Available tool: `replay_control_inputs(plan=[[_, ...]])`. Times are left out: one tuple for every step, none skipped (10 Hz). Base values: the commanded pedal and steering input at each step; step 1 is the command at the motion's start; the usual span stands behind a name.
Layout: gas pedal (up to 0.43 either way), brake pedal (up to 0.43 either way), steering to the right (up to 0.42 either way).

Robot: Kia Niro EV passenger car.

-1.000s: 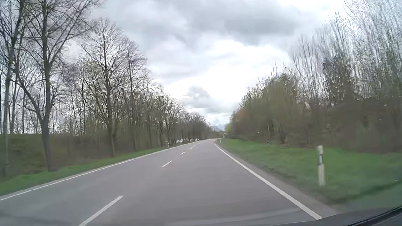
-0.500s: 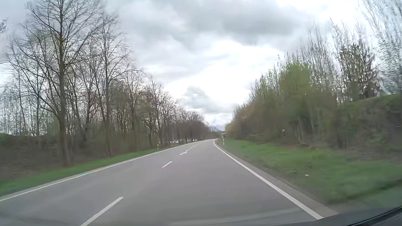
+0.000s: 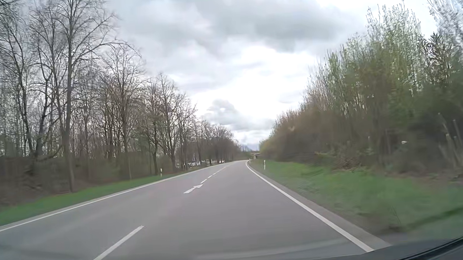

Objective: Follow the waypoints while adhering to traffic rules and regulations

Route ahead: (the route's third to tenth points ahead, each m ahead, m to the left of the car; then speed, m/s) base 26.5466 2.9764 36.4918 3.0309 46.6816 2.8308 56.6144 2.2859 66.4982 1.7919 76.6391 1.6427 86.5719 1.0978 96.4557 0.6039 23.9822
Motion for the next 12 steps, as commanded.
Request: replay_control_inputs(plan=[[0.209,0.0,0.003],[0.209,0.0,0.003],[0.209,0.0,0.003],[0.209,0.0,0.003],[0.209,0.0,0.003],[0.209,0.0,0.003],[0.209,0.0,0.003],[0.209,0.0,0.003],[0.209,0.0,0.003],[0.209,0.0,0.003],[0.209,0.0,0.003],[0.209,0.0,0.003]])
